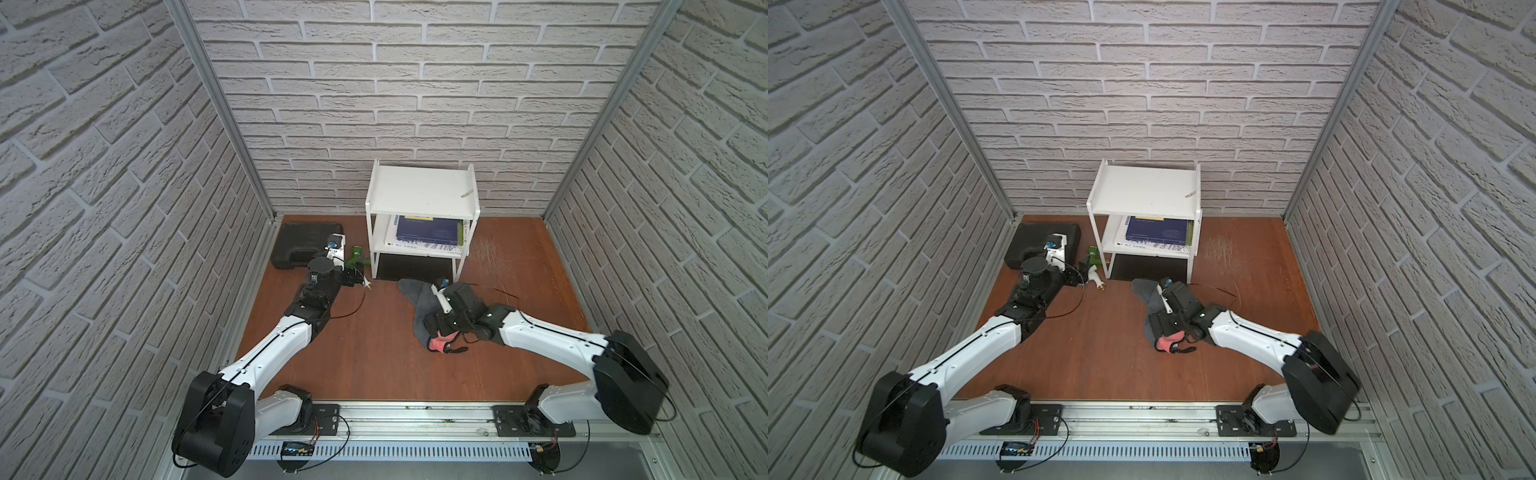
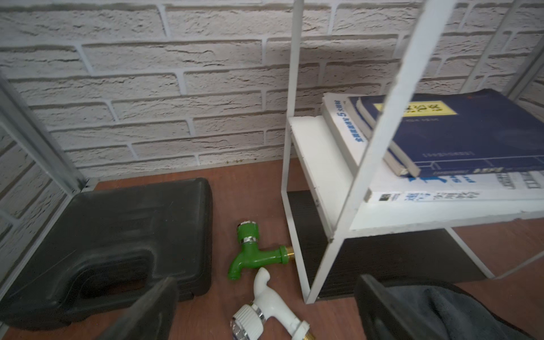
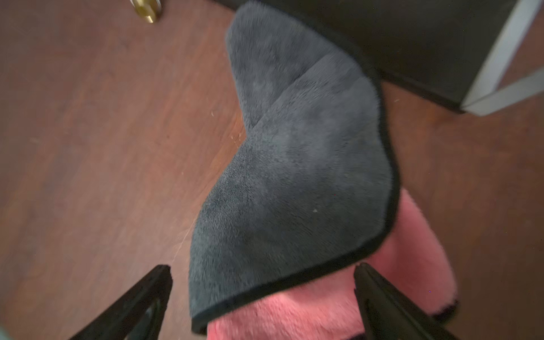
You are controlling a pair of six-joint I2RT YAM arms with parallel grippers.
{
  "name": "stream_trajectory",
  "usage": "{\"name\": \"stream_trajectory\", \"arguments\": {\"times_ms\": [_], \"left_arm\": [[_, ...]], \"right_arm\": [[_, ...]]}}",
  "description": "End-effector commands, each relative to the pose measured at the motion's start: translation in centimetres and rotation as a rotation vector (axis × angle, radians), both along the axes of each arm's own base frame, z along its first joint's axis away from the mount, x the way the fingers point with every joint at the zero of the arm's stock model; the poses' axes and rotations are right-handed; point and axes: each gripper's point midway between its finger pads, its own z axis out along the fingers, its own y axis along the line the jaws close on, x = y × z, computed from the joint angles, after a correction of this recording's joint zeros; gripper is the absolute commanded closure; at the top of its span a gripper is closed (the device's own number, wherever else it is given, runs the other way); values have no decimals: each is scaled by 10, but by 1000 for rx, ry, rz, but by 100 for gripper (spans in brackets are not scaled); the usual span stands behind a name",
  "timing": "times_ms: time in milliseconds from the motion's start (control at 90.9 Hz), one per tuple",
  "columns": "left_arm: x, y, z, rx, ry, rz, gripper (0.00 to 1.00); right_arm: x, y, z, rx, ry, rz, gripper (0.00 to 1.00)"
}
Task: Wipe the bookshelf clean with a cloth
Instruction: Pick up the cleaning item at the center of the board, then wipe the dust from the shelf.
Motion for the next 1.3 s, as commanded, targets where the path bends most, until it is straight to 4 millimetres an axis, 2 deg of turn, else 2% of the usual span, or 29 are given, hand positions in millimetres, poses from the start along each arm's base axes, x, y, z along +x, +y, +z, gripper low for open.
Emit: {"name": "stream_trajectory", "arguments": {"times_ms": [0, 66, 121, 154, 176, 187, 220, 253, 275, 363, 484, 528, 605, 671, 726, 748, 847, 891, 968, 1023, 1122, 1177, 1188, 1221, 1287], "left_arm": [[0, 23, 10, -106, -9, 93, 2], [1, 24, 9, -138, 8, 65, 2], [1, 22, 10, -162, 9, 31, 2], [1, 17, 13, -173, 3, 1, 2], [1, 15, 15, -179, 1, -18, 2], [2, 14, 16, -182, -1, -26, 2], [2, 9, 20, -187, -5, -50, 2], [4, 4, 22, -194, -6, -79, 2], [5, 0, 25, -198, -9, -101, 2], [10, -18, 39, -212, -26, -193, 2], [17, -24, 56, -233, -61, -204, 3], [19, -21, 61, -245, -80, -183, 2], [21, -9, 62, -261, -80, -116, 2], [21, 7, 57, -267, -54, -20, 2], [18, 19, 50, -270, -31, 38, 2], [17, 23, 48, -273, -25, 54, 2], [11, 27, 42, -277, -15, 65, 2], [8, 25, 41, -273, -14, 51, 2], [5, 17, 43, -266, -15, 1, 2], [5, 6, 48, -263, -27, -72, 2], [3, -31, 65, -265, -57, -264, 2], [2, -52, 75, -240, -71, -349, 3], [1, -57, 77, -235, -75, -367, 3], [2, -69, 81, -211, -82, -403, 5], [12, -81, 80, -171, -69, -405, 9]], "right_arm": [[12, -4, -30, -191, -5, -75, 0], [9, 0, -52, -222, 53, -79, 2], [6, 5, -60, -202, 73, -71, 11], [7, 9, -58, -173, 60, -60, 28], [7, 10, -55, -155, 41, -50, 44], [10, 12, -50, -141, 22, -48, 55], [14, 15, -40, -116, -35, -25, 77], [19, 19, -26, -94, -101, 14, 91], [24, 22, -15, -78, -149, 38, 96], [40, 49, 25, -65, -344, 248, 97], [54, 111, 66, -121, -591, 629, 97], [59, 136, 76, -137, -696, 747, 97], [76, 171, 101, -157, -900, 847, 97], [94, 190, 109, -224, -1025, 896, 97], [116, 200, 122, -310, -1126, 864, 97], [126, 202, 112, -351, -1139, 857, 97], [153, 198, 93, -507, -1184, 825, 97], [159, 193, 75, -546, -1151, 819, 98], [162, 183, 47, -587, -1091, 830, 97], [156, 175, 37, -621, -1079, 859, 97], [143, 158, 61, -582, -1095, 864, 97], [139, 140, 59, -613, -1037, 902, 97], [139, 136, 57, -624, -1027, 905, 98], [144, 122, 68, -663, -1039, 891, 97], [156, 96, 66, -749, -1034, 872, 97]]}}
